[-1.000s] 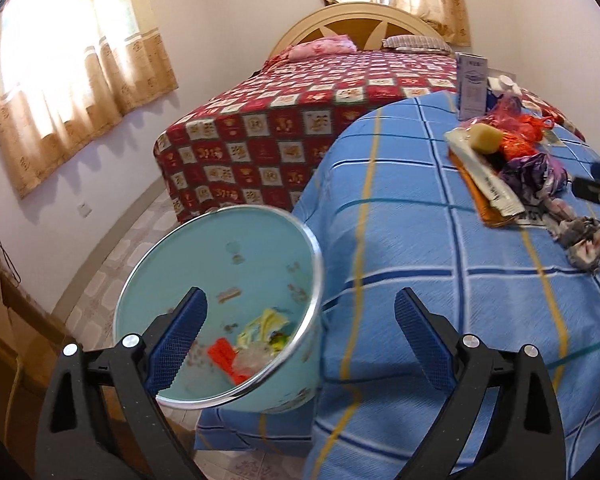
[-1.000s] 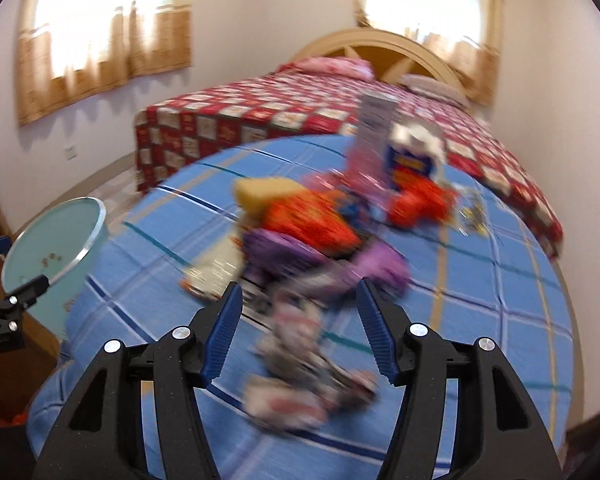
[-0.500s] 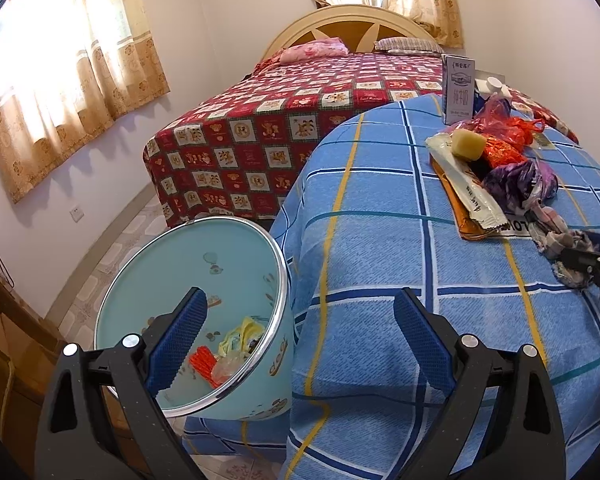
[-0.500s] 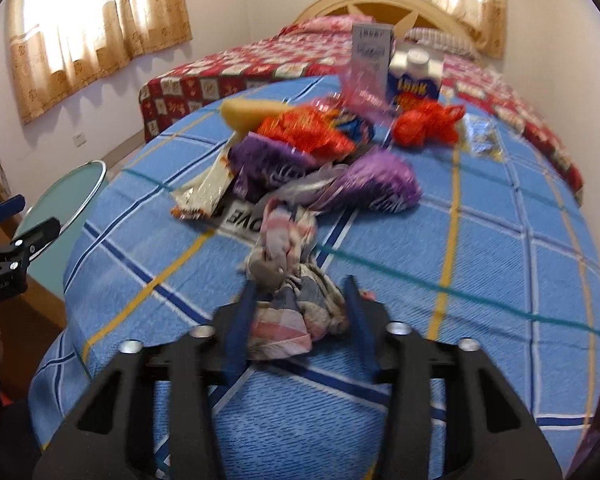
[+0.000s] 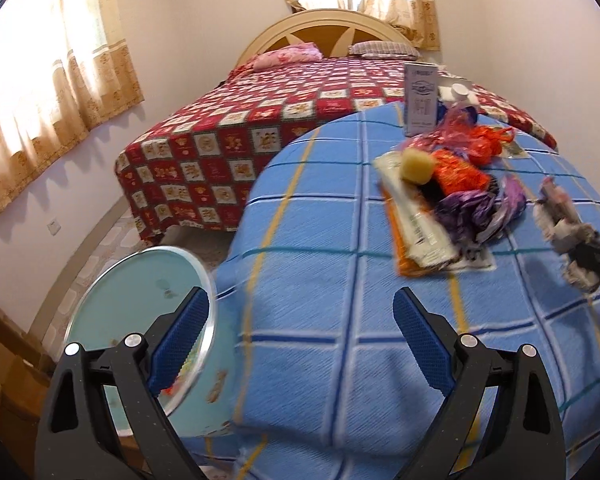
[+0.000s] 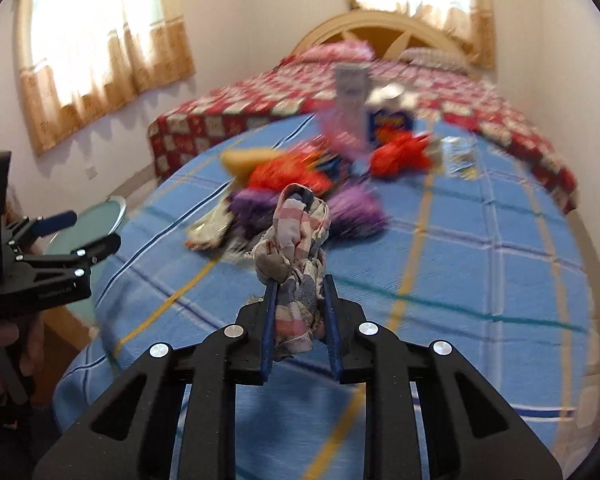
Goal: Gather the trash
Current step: 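Grasp the striped cloth rag from the table with the right tool, then grasp the white snack wrapper with the left tool while the right tool holds the rag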
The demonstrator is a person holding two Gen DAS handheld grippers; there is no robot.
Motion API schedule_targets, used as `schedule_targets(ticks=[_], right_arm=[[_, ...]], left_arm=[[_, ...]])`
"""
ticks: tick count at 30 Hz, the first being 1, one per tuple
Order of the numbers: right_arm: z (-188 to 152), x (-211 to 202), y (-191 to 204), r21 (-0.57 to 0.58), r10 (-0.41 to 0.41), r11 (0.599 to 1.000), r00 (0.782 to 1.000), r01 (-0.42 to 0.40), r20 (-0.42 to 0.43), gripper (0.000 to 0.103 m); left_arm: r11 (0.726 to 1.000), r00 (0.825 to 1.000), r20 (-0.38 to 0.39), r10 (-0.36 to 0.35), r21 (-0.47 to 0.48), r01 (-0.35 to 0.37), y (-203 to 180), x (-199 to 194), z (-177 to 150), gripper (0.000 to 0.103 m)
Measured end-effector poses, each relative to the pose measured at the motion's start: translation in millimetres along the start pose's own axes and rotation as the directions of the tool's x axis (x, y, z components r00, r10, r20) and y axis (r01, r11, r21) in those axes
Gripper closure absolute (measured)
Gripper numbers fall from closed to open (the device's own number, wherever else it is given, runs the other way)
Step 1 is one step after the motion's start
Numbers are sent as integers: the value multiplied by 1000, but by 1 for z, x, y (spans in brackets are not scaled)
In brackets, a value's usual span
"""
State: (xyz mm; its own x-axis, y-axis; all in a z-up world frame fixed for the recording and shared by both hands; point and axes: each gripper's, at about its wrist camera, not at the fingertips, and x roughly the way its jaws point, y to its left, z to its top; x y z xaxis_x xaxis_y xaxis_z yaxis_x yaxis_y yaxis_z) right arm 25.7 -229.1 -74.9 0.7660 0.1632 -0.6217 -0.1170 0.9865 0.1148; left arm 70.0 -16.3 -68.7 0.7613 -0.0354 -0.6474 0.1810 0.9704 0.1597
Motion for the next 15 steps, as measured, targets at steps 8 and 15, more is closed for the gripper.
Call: schedule_targets(ticks=[8, 15], right_arm=[[-2, 12, -65, 84, -178, 980, 984, 179, -18, 81], [-6, 20, -99, 129, -214, 967, 976, 218, -47, 81]], left_arm=[[998, 997, -38, -68, 13, 68, -46, 37, 31, 12], [992, 980, -153, -127, 1, 128, -58, 74, 33, 35]])
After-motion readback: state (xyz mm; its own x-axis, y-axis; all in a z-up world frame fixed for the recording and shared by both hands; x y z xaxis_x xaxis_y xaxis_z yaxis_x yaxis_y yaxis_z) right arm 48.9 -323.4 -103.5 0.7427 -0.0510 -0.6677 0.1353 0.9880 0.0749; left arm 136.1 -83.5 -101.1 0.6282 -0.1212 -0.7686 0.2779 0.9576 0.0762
